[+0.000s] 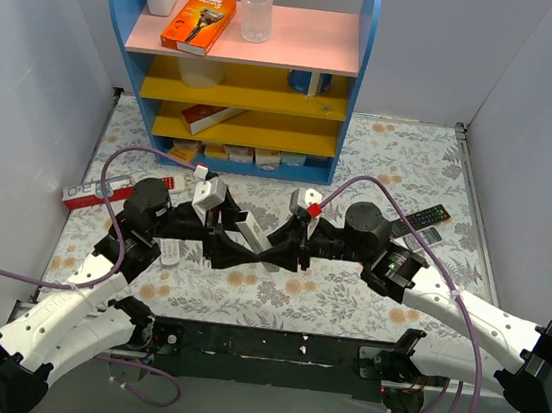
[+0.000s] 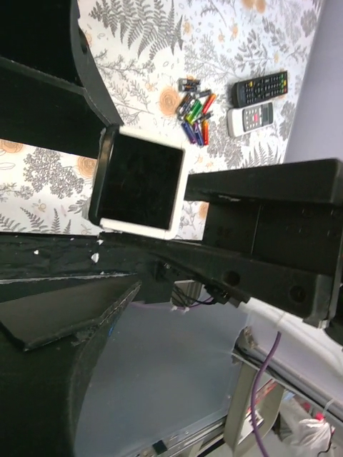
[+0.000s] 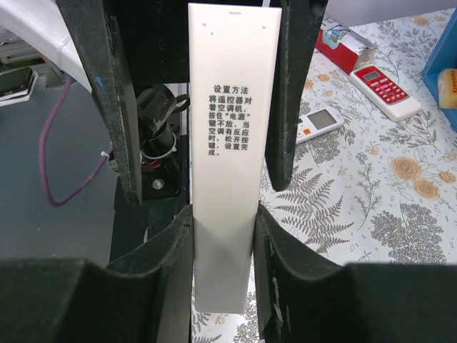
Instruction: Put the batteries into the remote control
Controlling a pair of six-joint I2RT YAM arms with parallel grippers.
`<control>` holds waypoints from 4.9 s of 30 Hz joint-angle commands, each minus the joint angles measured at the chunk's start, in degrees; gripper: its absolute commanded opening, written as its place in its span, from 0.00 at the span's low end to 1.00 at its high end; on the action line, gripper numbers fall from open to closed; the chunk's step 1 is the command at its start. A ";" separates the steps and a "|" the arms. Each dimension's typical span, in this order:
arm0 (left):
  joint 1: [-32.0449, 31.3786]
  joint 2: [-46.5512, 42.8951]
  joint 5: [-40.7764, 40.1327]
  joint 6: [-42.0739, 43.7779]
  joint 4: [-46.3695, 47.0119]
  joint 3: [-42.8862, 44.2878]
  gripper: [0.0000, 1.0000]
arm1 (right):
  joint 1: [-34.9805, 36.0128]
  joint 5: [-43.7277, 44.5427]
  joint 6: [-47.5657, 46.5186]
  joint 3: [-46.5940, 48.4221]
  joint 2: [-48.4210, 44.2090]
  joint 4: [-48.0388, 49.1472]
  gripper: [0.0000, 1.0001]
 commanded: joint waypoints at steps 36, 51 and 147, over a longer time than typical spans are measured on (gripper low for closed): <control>0.42 -1.75 -1.72 4.85 -5.10 -0.72 0.00 | -0.64 -4.30 -4.01 2.21 1.72 0.66 0.49; 0.77 -1.75 -0.85 5.64 -5.80 -0.99 0.00 | -2.04 -4.82 -3.92 1.77 0.22 -0.04 0.47; 12.63 -9.66 -14.12 -5.08 -4.05 -8.81 0.00 | -15.32 -12.37 -10.52 8.03 13.51 -6.31 0.87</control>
